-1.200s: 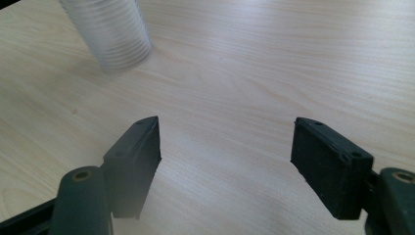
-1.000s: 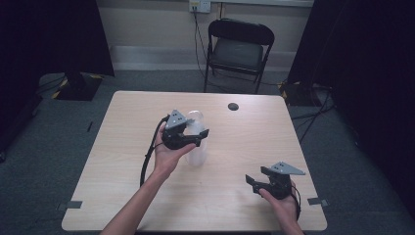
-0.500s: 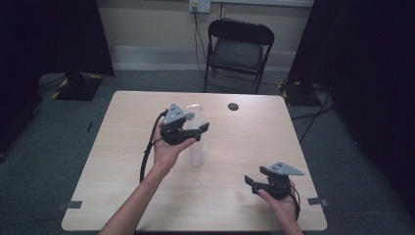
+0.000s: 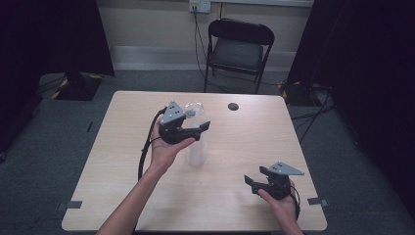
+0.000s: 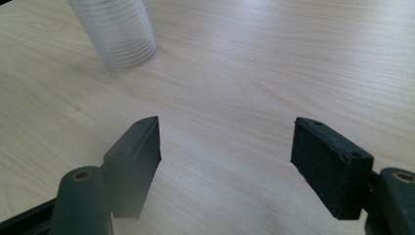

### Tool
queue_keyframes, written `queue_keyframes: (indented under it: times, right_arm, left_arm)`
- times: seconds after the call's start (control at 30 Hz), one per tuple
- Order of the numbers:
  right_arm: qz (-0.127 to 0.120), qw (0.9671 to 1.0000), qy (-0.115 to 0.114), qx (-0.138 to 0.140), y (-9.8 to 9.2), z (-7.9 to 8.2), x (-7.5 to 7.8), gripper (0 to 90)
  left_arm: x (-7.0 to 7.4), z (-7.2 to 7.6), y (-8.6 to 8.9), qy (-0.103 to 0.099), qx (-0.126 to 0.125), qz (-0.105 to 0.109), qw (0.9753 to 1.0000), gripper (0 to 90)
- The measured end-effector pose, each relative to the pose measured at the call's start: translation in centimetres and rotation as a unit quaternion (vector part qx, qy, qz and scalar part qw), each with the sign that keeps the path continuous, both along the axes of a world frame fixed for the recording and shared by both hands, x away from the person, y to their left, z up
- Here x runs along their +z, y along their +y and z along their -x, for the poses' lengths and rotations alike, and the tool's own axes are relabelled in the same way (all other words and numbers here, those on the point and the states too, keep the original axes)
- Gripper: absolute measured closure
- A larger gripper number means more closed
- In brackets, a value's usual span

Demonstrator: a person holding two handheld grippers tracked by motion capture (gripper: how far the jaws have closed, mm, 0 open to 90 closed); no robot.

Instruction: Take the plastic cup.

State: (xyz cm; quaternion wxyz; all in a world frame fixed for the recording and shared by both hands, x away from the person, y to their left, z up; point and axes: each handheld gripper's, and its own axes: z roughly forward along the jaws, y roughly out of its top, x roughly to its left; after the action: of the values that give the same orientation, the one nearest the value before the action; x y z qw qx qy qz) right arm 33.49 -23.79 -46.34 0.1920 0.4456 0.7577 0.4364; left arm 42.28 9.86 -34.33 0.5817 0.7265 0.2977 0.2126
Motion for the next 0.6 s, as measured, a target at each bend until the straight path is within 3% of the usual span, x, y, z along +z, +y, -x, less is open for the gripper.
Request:
queue_keyframes:
  times: [0.13, 0.33, 0.6]
  right_arm:
    - [-0.001, 1.0000, 0.000, -0.001, -0.1, -0.1, 0.0, 26.9]
    - [-0.002, 1.0000, 0.001, -0.001, -0.1, 0.0, 0.0, 26.9]
    - [0.000, 1.0000, 0.002, -0.001, 0.0, 0.0, 0.0, 26.9]
  left_arm:
    - [0.4, 0.3, 0.2, -0.025, 0.000, 0.006, 0.9997, 32.3]
    - [1.0, 0.8, 0.7, -0.026, 0.005, 0.005, 0.9996, 32.4]
    - [1.5, 1.5, 1.4, -0.019, -0.012, 0.011, 0.9997, 32.5]
